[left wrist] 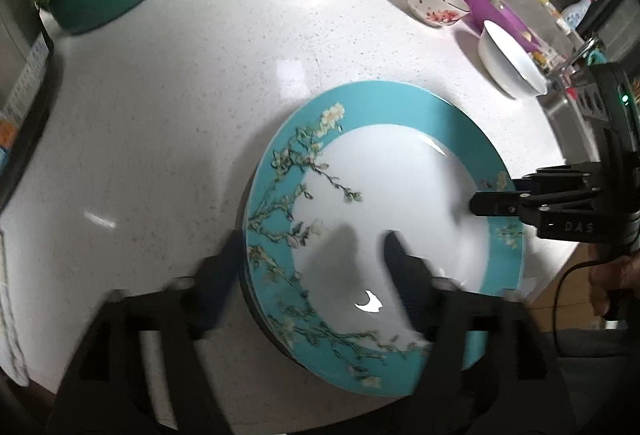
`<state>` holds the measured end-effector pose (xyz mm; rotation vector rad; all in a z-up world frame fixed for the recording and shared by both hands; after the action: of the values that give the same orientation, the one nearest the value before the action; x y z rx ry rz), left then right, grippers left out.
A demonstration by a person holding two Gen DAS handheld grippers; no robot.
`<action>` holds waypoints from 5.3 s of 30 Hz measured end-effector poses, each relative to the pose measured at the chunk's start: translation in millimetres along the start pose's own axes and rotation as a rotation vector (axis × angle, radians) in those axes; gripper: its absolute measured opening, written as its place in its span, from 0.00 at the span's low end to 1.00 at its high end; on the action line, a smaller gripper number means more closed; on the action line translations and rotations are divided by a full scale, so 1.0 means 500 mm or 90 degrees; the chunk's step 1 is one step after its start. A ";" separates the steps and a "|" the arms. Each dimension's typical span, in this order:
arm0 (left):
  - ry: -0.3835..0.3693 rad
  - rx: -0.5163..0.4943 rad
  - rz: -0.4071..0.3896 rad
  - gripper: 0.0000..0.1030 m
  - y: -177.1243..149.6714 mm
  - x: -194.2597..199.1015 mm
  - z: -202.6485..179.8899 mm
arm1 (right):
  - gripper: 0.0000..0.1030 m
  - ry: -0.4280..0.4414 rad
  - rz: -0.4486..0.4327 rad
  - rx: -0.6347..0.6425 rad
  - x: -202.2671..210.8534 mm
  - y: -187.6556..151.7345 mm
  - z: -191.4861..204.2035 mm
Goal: Organize plates and bowls
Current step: 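Open both grippers and release the plate on the stack, then move both grippers to the large white bowl beside the purple colander, then close both grippers on the rim of the large white bowl, then carry the white bowl with both grippers and set it on the counter, then open both grippers and release the white bowl, then move both grippers to the small white bowl by the wall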
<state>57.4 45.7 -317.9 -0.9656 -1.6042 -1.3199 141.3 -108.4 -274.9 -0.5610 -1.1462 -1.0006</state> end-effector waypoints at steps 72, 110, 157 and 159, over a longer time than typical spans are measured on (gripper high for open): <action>-0.045 -0.044 0.075 0.13 0.492 -0.368 -0.605 | 0.16 0.081 -0.176 -0.267 0.214 0.127 -0.661; -0.064 0.047 0.139 0.12 0.147 -0.126 -0.611 | 0.17 0.115 -0.065 -0.193 0.272 -0.060 -0.465; -0.067 0.177 -0.112 1.00 0.324 0.144 -0.254 | 1.00 0.212 -0.229 -0.192 0.373 0.091 -0.406; -0.062 0.178 -0.129 1.00 0.340 0.153 -0.195 | 1.00 0.229 -0.226 -0.197 0.363 0.103 -0.366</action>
<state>198.5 -19.8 -176.2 -0.7206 -1.9431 -1.1537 287.7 -296.3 -164.3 -0.4025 -0.7862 -1.5342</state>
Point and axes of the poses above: each gripper's, at about its wrist camera, not at the fingertips, and x roughly against the way its jaws point, z to its left, y to its top, the point moved 9 cm from there along -x, roughly the way its jaws point, and after that the axes turned 3 degrees about y, right-handed, at the moved point
